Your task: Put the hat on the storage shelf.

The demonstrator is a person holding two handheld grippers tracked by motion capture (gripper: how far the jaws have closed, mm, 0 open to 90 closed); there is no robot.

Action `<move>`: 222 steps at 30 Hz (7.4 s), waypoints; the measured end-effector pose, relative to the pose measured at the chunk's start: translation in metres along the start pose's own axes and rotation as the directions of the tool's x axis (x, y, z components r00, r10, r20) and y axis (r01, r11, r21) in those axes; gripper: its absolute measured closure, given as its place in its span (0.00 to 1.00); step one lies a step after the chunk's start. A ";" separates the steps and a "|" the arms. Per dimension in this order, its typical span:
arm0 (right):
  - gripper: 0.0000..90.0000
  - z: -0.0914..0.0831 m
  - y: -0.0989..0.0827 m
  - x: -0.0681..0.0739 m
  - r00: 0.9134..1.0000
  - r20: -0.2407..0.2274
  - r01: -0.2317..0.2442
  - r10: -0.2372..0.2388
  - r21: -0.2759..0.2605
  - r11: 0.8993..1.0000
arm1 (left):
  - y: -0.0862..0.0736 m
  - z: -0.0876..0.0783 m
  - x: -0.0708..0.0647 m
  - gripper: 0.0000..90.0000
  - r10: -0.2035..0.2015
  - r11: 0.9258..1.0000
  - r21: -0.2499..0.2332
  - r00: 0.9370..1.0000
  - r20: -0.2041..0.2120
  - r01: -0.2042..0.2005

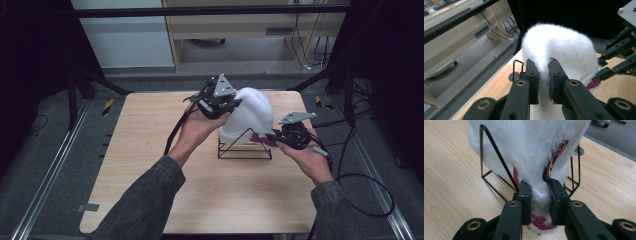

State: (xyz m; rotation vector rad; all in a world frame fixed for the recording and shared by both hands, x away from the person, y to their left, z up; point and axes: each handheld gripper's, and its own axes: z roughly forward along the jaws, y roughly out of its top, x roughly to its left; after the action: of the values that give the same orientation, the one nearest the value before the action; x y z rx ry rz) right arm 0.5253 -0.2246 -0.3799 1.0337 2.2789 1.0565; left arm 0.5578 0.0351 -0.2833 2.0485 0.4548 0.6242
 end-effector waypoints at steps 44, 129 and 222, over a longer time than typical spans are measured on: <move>0.73 -0.019 -0.009 -0.002 0.999 0.021 -0.030 0.031 -0.056 0.998 | -0.034 0.019 -0.015 0.90 0.008 0.992 0.123 0.999 0.041 -0.013; 0.07 -0.040 0.010 0.107 0.996 0.038 0.086 -0.081 -0.164 0.983 | -0.168 -0.129 -0.007 0.06 -0.232 0.972 0.020 0.966 -0.111 0.236; 0.13 0.141 -0.035 0.192 1.000 -0.020 0.010 -0.010 0.028 1.000 | -0.333 -0.124 0.023 0.05 -0.362 0.877 0.246 0.904 -0.226 0.413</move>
State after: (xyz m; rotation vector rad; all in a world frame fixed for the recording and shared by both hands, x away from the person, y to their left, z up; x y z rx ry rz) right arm 0.4761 -0.0262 -0.5069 1.0258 2.3186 1.0381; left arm 0.4784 0.3008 -0.5063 2.0918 1.0892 0.5110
